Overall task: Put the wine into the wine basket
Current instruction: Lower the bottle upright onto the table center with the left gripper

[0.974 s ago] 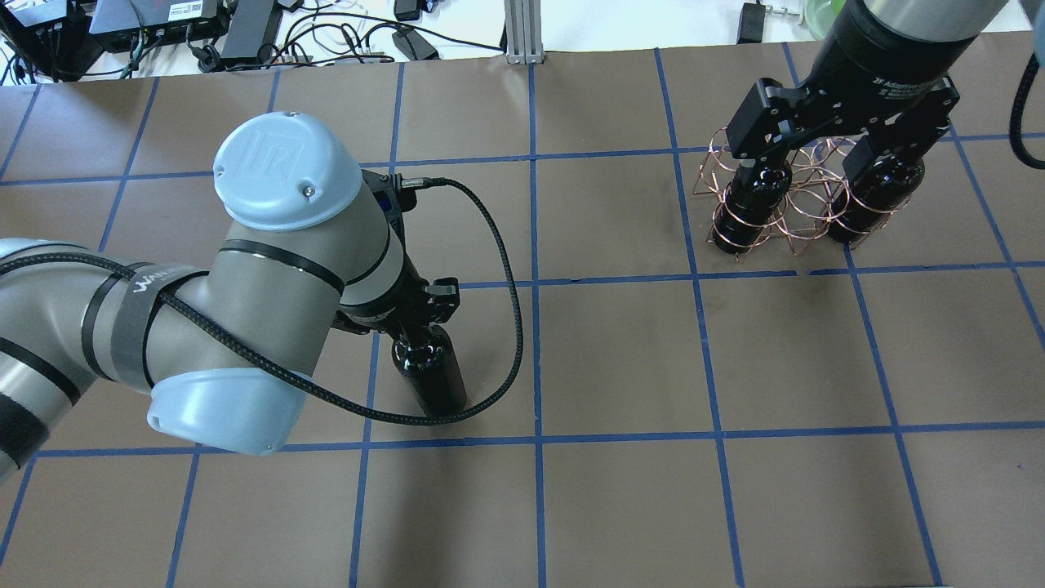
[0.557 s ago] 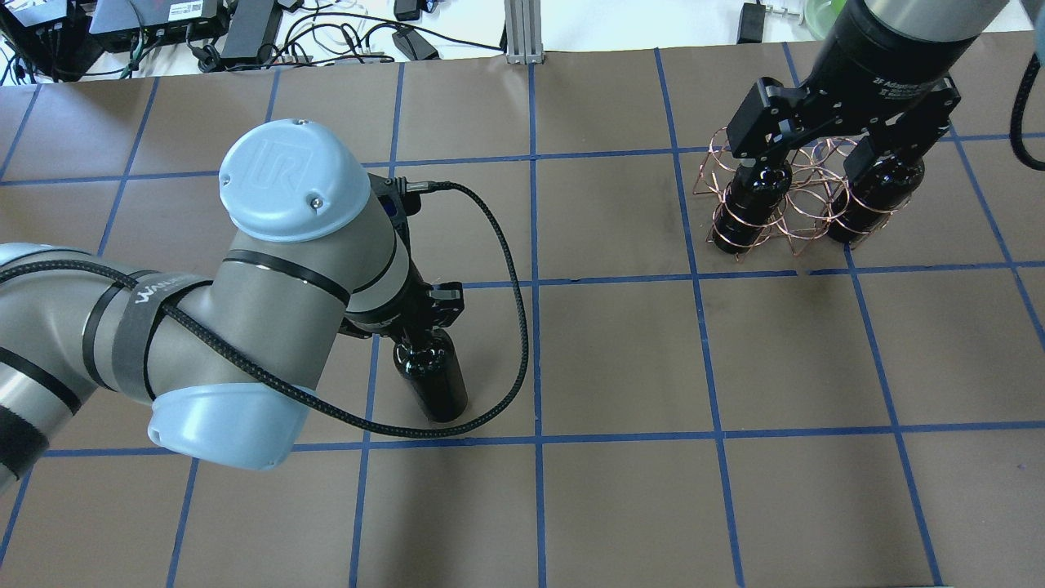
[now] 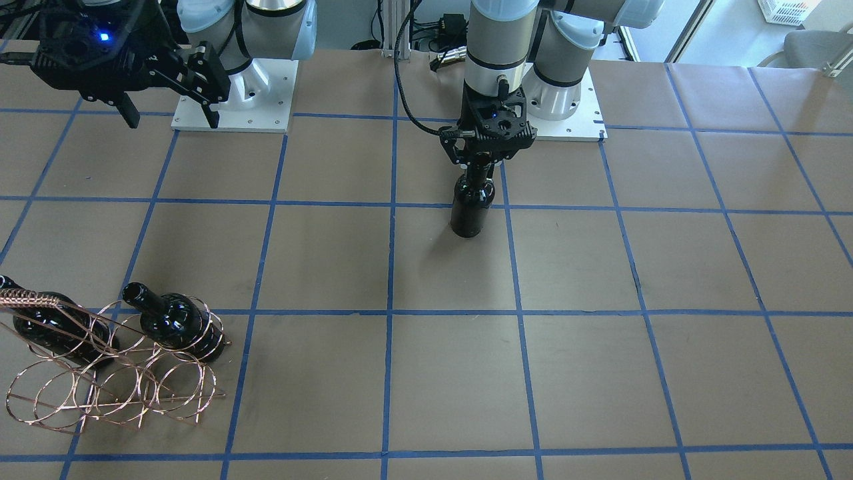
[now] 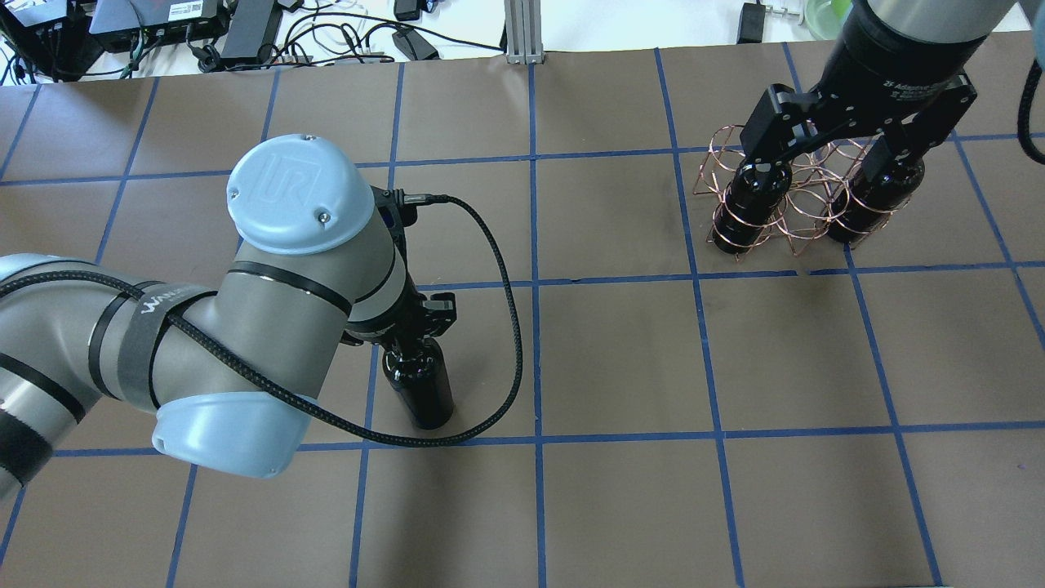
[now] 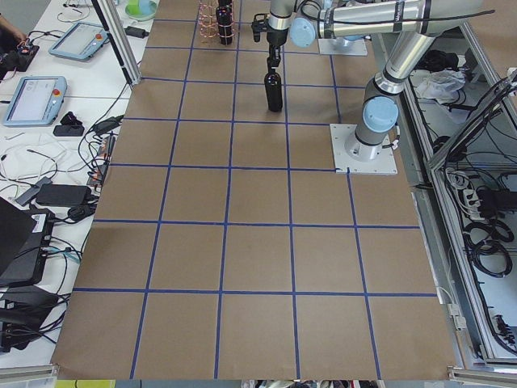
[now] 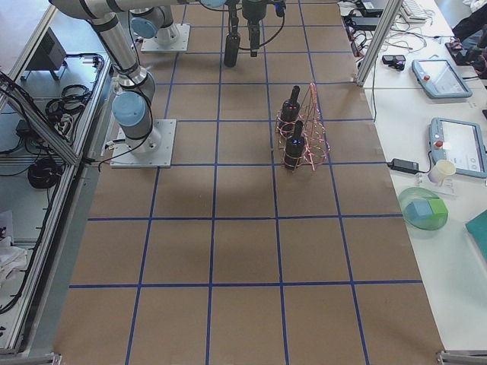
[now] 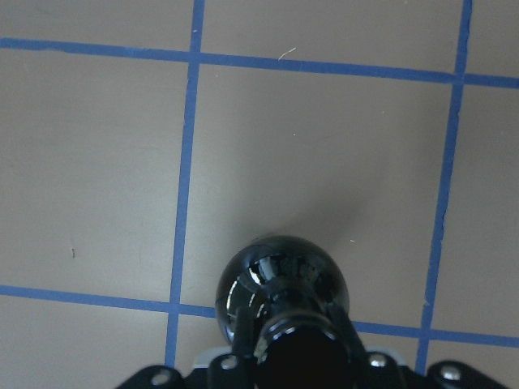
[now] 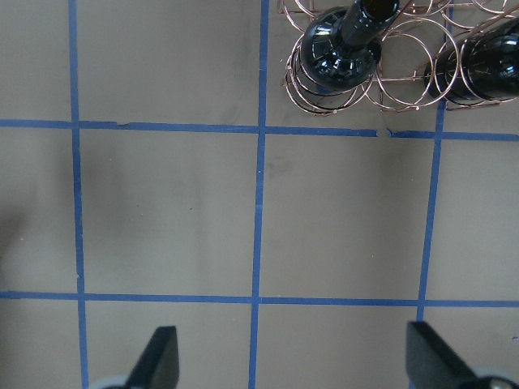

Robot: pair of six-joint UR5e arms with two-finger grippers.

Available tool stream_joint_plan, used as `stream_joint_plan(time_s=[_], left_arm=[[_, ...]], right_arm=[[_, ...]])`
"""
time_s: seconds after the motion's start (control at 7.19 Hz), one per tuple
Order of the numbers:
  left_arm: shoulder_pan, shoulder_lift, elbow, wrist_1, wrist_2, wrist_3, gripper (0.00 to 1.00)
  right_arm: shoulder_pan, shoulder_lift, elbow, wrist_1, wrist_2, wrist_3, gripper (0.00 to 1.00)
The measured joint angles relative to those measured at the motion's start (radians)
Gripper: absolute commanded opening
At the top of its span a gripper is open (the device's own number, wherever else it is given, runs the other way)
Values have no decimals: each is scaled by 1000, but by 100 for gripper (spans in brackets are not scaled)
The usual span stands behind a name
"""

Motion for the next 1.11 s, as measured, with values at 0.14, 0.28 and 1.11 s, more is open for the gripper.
stream_joint_plan(time_s=[0.14,0.28,1.11], left_arm=[[0,0,0,-2,2,2,0],[0,0,-1,-5,4,2,4],[15,-1,11,-49,4,5,76]], right_arm=[[0,1,6,1,-3,2,100],[0,1,16,-1,-6,1,100],[0,2,30,-6,-10,8,100]])
